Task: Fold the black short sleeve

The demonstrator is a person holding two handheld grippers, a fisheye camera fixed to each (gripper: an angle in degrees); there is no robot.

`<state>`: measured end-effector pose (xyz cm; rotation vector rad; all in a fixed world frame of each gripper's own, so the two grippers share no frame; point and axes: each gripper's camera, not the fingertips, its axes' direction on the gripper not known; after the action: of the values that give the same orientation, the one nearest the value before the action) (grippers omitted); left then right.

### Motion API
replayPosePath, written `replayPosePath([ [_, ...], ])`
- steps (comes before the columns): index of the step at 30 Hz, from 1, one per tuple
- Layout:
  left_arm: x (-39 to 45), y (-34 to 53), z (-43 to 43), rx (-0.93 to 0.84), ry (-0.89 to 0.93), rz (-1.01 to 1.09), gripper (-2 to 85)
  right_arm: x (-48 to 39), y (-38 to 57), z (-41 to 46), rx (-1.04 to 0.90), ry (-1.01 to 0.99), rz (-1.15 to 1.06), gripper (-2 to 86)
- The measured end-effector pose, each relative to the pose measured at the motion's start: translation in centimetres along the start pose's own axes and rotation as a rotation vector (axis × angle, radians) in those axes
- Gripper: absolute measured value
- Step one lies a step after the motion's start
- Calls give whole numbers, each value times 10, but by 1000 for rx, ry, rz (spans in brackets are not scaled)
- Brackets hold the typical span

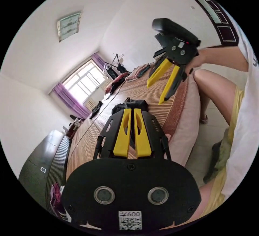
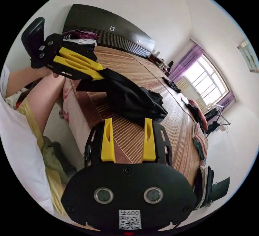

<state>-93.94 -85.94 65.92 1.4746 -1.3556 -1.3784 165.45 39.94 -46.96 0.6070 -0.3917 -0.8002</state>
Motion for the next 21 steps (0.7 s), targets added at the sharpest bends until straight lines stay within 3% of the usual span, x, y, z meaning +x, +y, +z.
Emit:
replayPosePath([
  [5,5,19,-66,27,118,87,24,-6,-13,3,41,-14,-341,134],
  [9,-1,35,-97,45,88,15,25,-12,-15,34,-68,-305,-504,108],
  [14,-21,46,-120,52,41,-133,25,-5,4,42,0,-376,-379,74],
  [16,-33,54,-145,162,-57,-230,26,5,14,41,2,-355,-310,76],
  [19,-63,65,-168,275,-66,-392,25,18,26,21,93,-323,-211,79],
  [21,-70,65,-176,310,-76,-389,24,25,30,11,118,-312,-166,79],
])
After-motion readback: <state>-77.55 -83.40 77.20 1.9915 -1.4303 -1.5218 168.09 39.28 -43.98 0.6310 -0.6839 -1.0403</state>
